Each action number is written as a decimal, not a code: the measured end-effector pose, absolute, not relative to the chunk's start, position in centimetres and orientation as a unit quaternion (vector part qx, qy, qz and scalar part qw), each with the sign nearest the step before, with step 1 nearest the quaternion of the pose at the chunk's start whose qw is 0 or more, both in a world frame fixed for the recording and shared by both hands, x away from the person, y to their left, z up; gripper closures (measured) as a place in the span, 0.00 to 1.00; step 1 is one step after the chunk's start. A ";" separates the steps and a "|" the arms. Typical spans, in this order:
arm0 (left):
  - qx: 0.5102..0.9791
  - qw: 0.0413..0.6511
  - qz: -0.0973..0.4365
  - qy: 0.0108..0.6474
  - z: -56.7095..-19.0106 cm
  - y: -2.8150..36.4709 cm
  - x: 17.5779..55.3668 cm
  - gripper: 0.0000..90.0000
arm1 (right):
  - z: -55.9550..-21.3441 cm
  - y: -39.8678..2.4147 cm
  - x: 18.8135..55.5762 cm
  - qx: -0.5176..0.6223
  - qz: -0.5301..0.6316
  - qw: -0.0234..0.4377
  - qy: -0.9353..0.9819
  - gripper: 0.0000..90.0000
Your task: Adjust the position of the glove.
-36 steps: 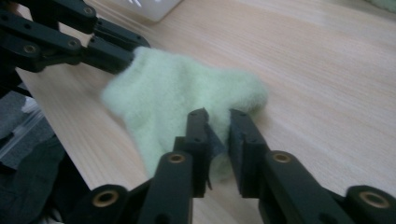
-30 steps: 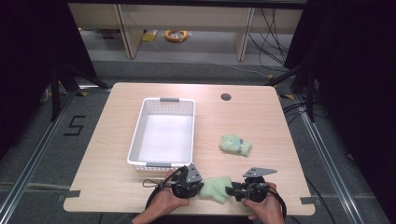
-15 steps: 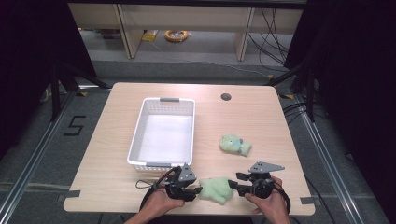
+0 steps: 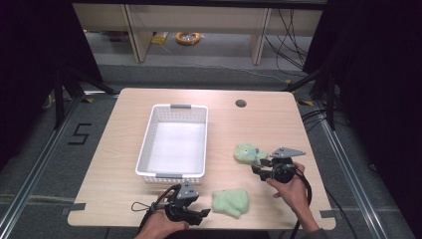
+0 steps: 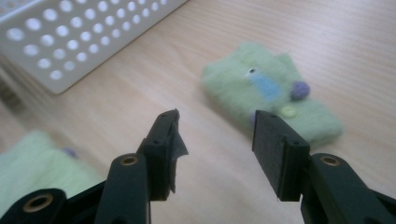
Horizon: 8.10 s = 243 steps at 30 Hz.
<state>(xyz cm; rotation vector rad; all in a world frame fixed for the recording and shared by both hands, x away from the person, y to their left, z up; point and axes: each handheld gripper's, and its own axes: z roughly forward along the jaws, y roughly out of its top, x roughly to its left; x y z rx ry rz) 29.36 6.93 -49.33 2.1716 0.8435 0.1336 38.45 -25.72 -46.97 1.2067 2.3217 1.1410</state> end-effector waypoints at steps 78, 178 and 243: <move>0.837 0.434 0.062 0.328 -48.3 4.3 28.7 0.43 | -46.0 -20.1 31.1 0.365 0.430 0.067 0.823 0.93; 0.827 0.456 0.072 0.320 -47.5 4.6 29.0 0.50 | -45.0 -21.3 33.1 0.319 0.432 0.088 0.839 0.65; 0.850 0.405 0.097 0.322 -49.5 3.6 32.9 0.81 | -47.9 -22.1 27.5 0.424 0.445 0.078 0.785 0.69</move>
